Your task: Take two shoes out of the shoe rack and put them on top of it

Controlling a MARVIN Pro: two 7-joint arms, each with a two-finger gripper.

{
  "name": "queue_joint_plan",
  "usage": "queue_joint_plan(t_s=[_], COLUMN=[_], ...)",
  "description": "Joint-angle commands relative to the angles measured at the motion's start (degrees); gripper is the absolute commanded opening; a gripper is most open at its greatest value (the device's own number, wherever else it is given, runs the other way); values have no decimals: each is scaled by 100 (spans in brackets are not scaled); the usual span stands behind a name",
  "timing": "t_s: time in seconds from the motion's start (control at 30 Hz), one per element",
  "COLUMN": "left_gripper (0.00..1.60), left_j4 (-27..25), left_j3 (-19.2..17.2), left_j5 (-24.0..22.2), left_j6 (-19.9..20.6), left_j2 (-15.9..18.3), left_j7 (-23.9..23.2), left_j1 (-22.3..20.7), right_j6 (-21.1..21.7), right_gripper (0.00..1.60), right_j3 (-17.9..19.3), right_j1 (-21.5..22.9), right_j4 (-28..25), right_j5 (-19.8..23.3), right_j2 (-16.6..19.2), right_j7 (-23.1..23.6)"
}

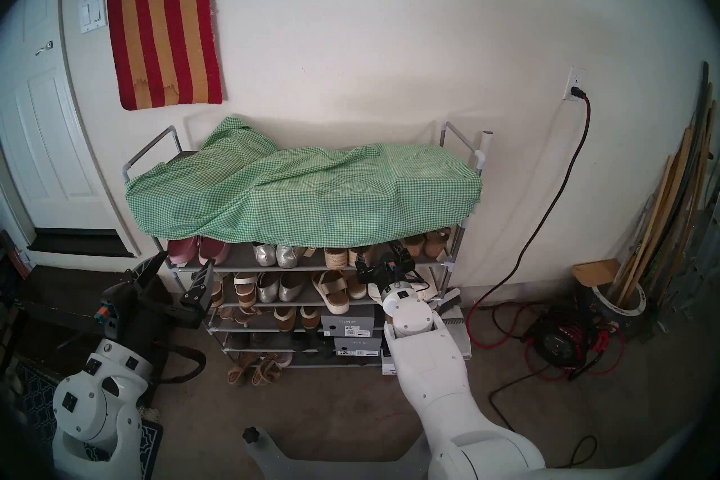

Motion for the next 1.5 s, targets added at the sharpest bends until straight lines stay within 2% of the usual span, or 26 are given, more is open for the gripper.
queue_joint_plan(t_s=[0.0,0.37,0.57,0.6,0.8,1.13,1.47], left_gripper=[160,160,160,160,160,160,160], left_j4=[0,0,0,0,0,0,0], left_j3=[5,5,5,4,4,3,3], left_j5=[0,1,2,2,2,2,3], left_j6=[7,7,7,7,6,5,6], left_j2=[-1,-2,-3,-4,-4,-6,-7], left_j7=[3,1,0,0,-1,-3,-4], left_j1=[-10,-10,-10,-10,-10,-10,-11], right_j6=[101,-240,-333,-439,-599,-795,-940], right_gripper=[160,160,160,160,160,160,160], right_j3=[-5,62,113,123,136,122,141], right_j1=[366,949,1114,1252,1564,1734,1627], right_j4=[392,1511,1852,2117,2651,2722,2414], right_j5=[-161,-331,-338,-357,-381,-439,-464], right_j2=[53,44,22,11,-44,-161,-123], right_j7=[-170,-588,-674,-718,-756,-765,-717])
